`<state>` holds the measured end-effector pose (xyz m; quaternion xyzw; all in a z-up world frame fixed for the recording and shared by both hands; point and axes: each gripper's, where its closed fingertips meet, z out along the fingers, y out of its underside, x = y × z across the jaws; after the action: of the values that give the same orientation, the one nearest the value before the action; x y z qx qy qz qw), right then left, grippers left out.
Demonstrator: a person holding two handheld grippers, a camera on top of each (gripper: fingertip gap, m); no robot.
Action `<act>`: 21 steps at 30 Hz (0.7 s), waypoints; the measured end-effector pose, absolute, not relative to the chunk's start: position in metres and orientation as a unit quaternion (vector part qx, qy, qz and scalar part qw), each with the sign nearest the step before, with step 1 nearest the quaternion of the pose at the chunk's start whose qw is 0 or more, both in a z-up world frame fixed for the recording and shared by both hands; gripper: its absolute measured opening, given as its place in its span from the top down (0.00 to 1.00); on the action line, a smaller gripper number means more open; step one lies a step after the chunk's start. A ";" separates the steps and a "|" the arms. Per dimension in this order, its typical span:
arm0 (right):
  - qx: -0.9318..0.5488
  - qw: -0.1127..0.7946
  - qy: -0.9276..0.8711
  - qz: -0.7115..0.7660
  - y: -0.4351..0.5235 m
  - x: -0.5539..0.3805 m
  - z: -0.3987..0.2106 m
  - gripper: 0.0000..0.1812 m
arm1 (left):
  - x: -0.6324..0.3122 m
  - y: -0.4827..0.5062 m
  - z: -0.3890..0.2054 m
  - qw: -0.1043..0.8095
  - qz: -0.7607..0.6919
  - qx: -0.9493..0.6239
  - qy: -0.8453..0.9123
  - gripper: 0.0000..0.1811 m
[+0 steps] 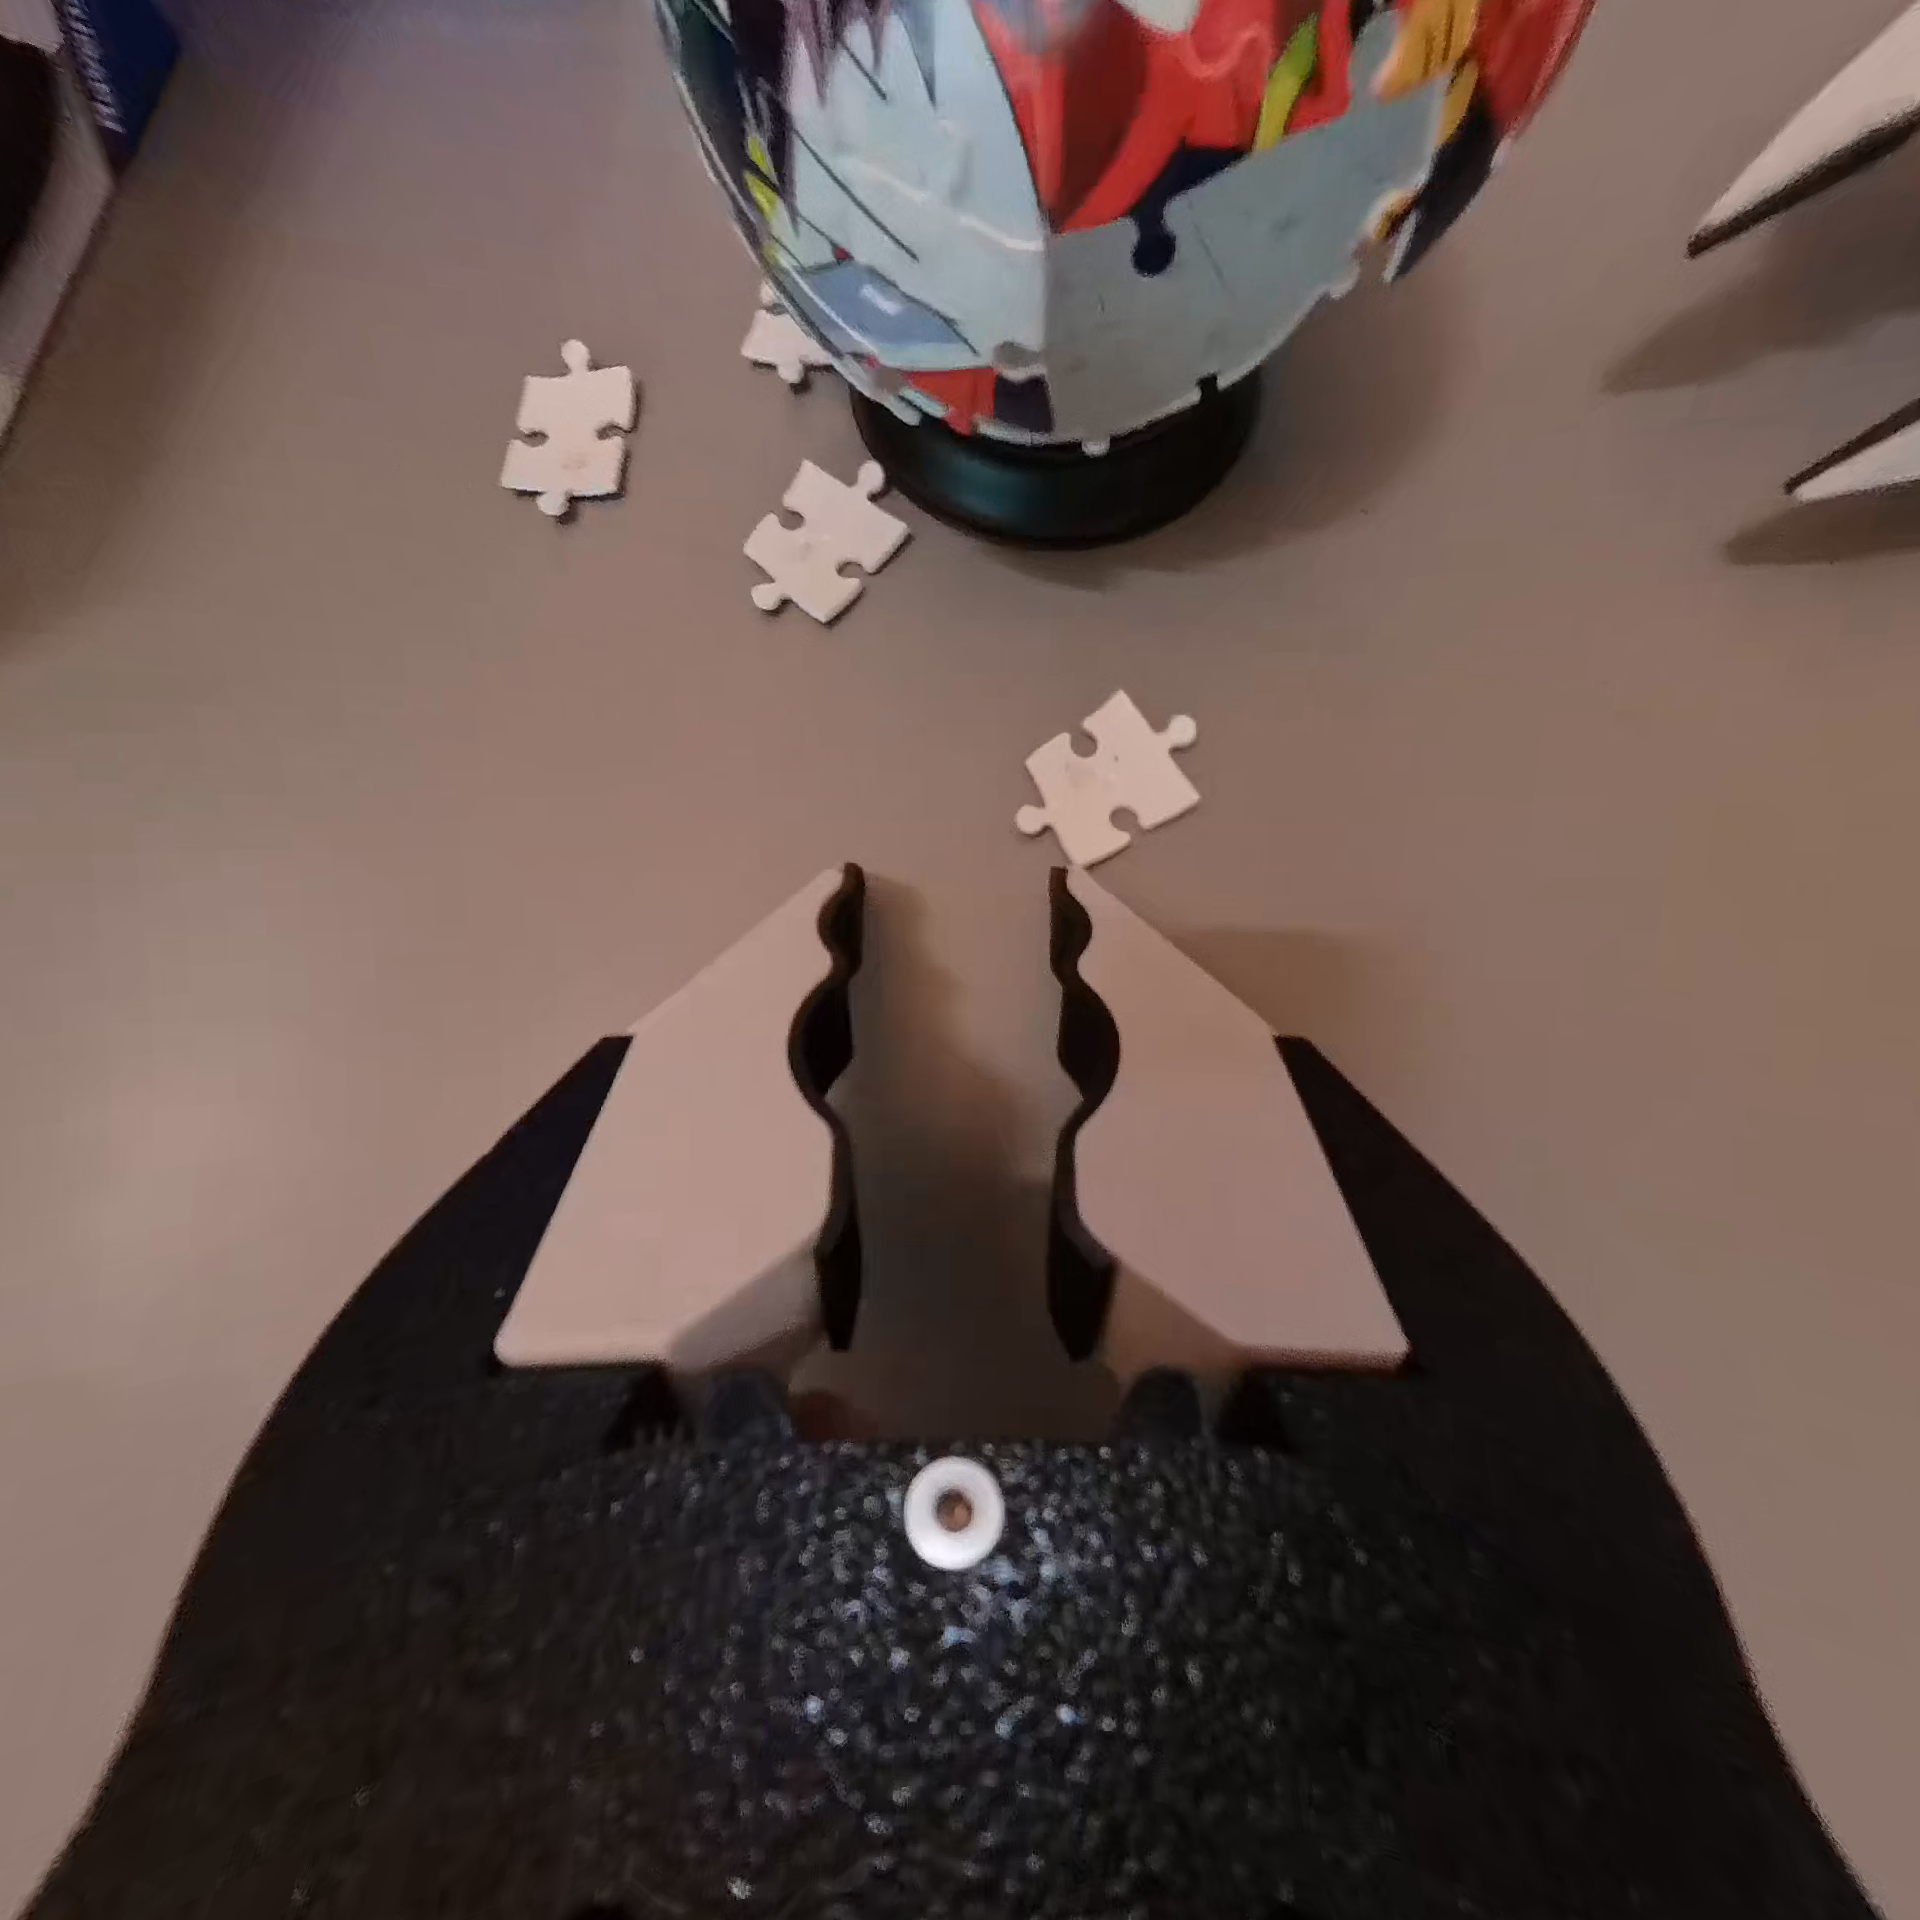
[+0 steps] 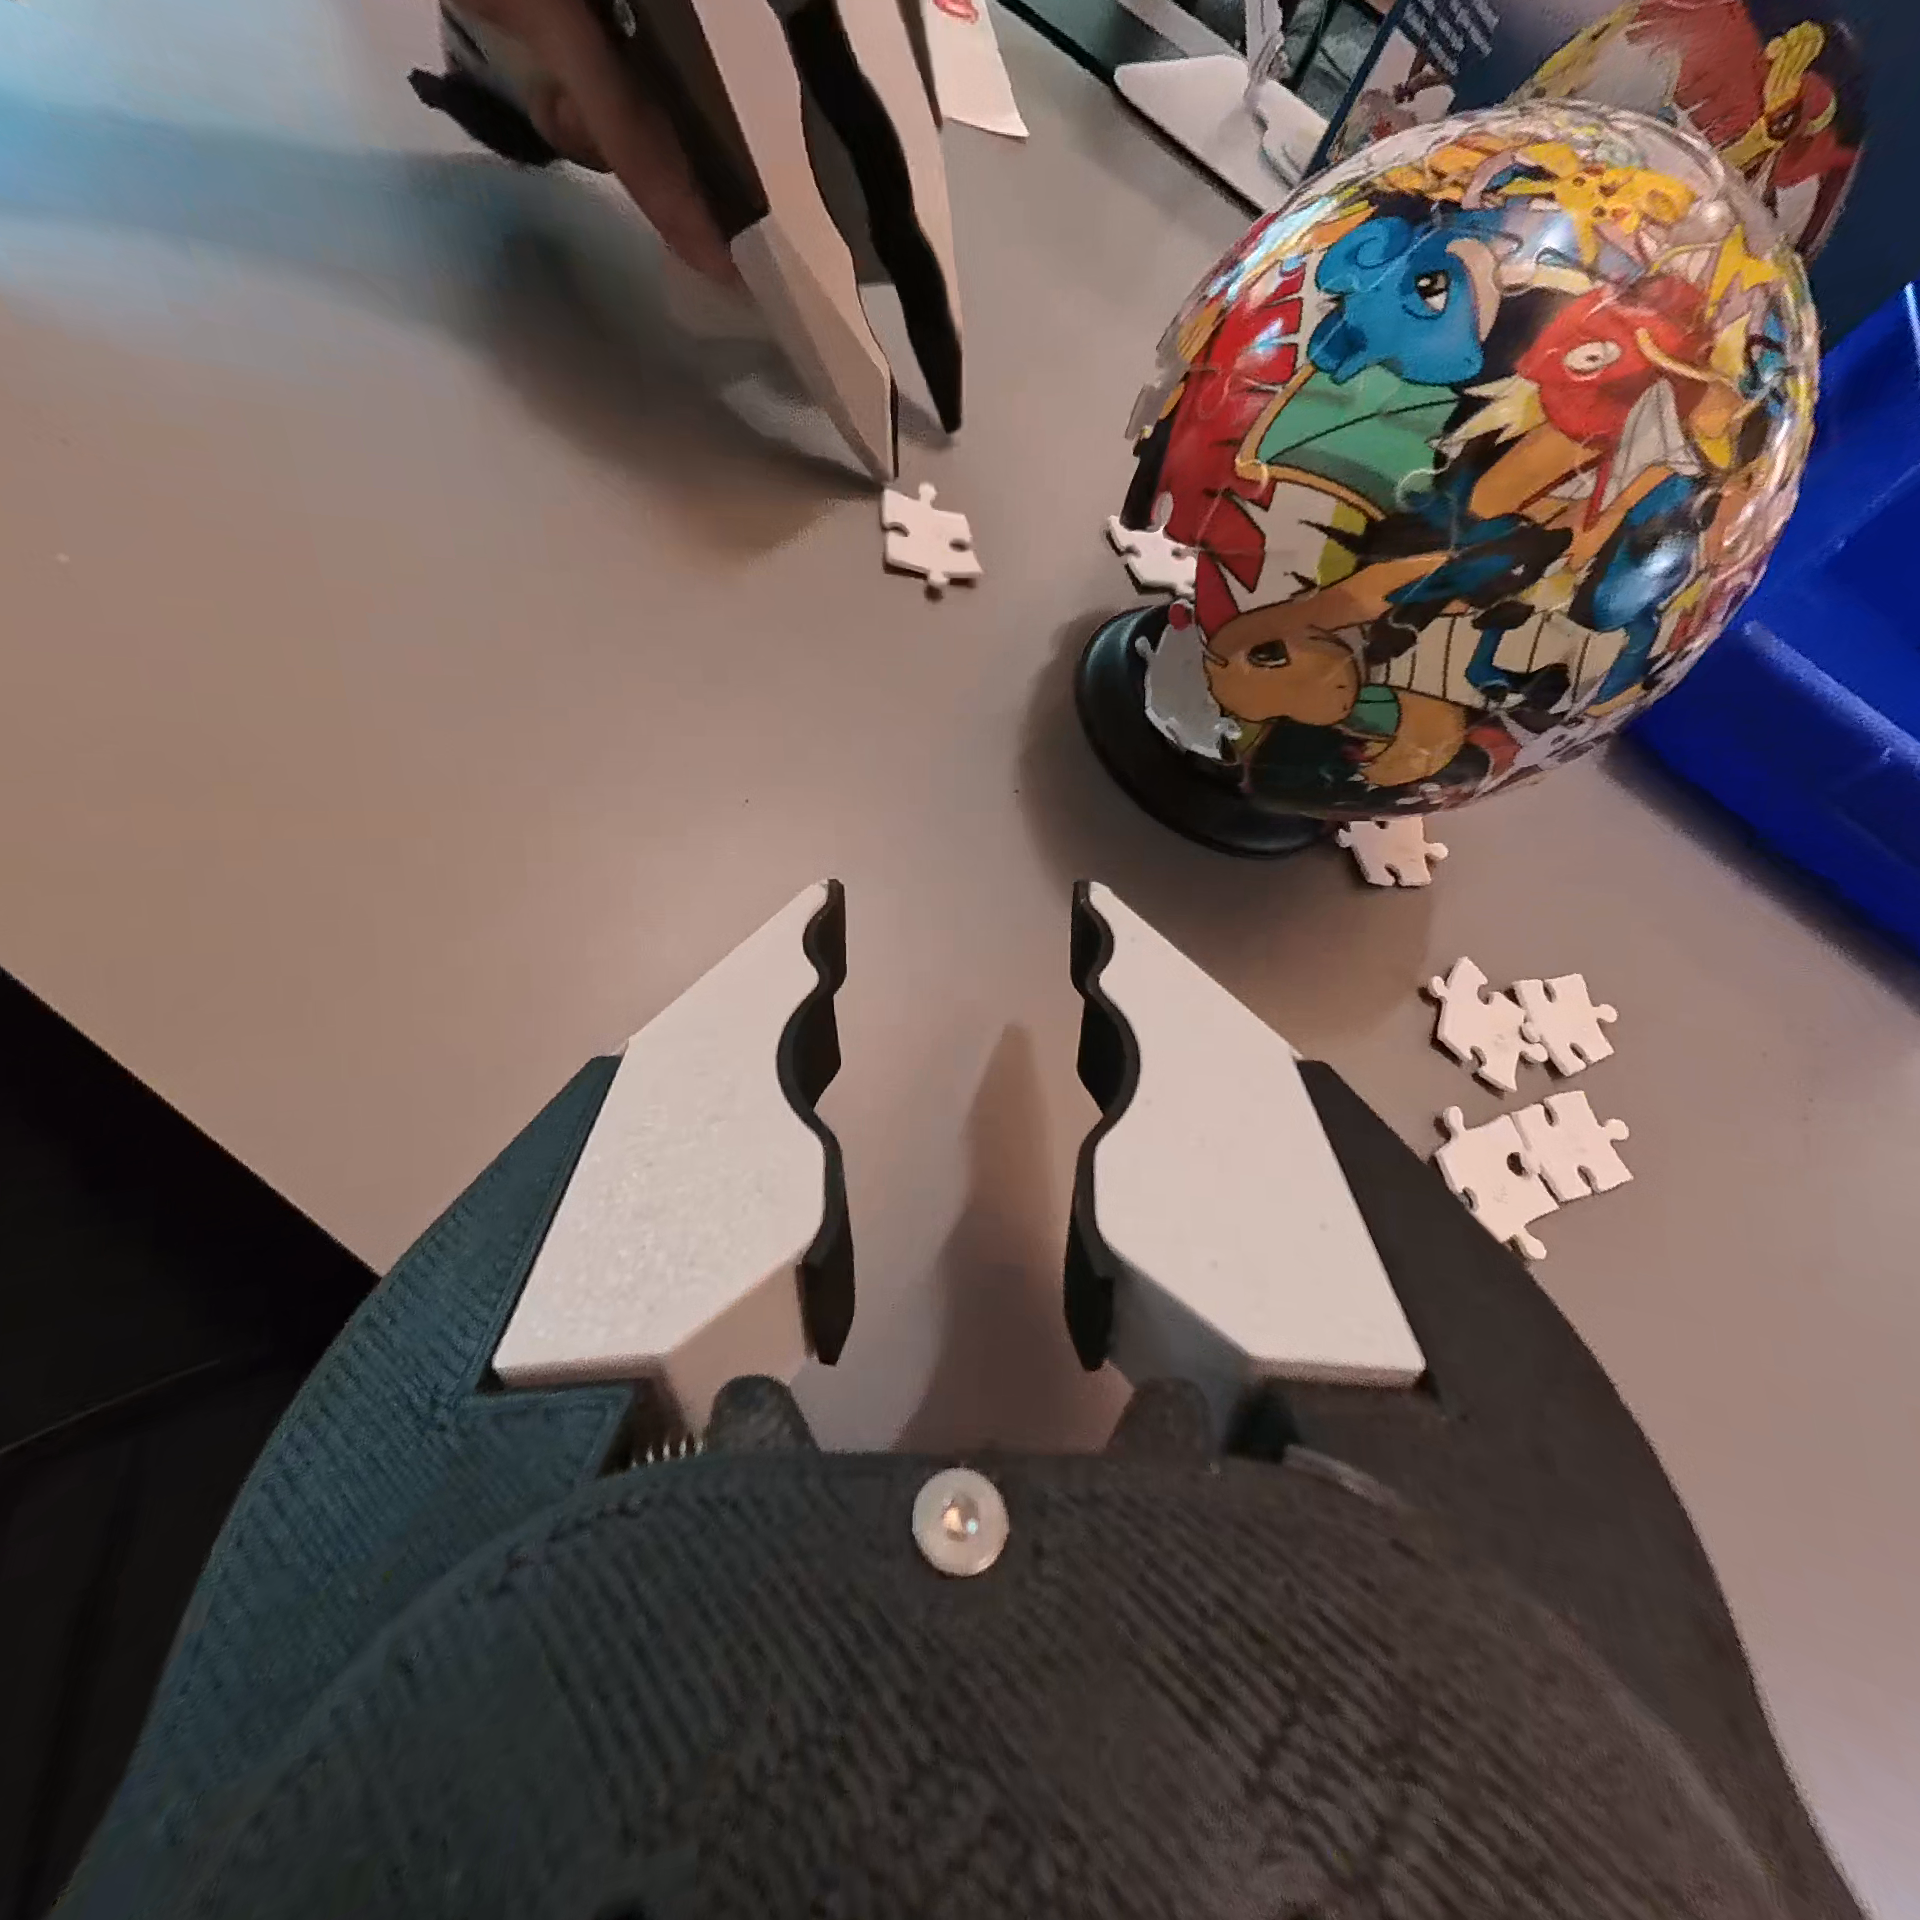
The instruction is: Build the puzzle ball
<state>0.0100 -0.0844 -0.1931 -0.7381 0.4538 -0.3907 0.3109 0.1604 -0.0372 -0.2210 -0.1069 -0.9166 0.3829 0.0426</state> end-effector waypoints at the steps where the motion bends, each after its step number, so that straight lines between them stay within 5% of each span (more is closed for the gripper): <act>1: -0.736 0.313 0.455 -0.392 -0.085 0.010 -0.193 0.77 | 0.160 -0.037 -0.217 0.044 0.396 -0.094 -0.912 0.80; 6: -0.733 0.309 0.456 -0.399 -0.091 0.012 -0.193 0.76 | 0.145 -0.023 -0.212 0.062 0.401 -0.065 -0.912 0.74; 21: -0.730 0.303 0.462 -0.402 -0.098 0.013 -0.198 0.76 | 0.124 -0.044 -0.224 0.038 0.387 -0.091 -0.917 0.97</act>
<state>0.0133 -0.0979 -0.1983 -0.7303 0.4620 -0.4020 0.3027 0.1245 -0.0441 -0.2244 -0.0906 -0.9170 0.3866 0.0379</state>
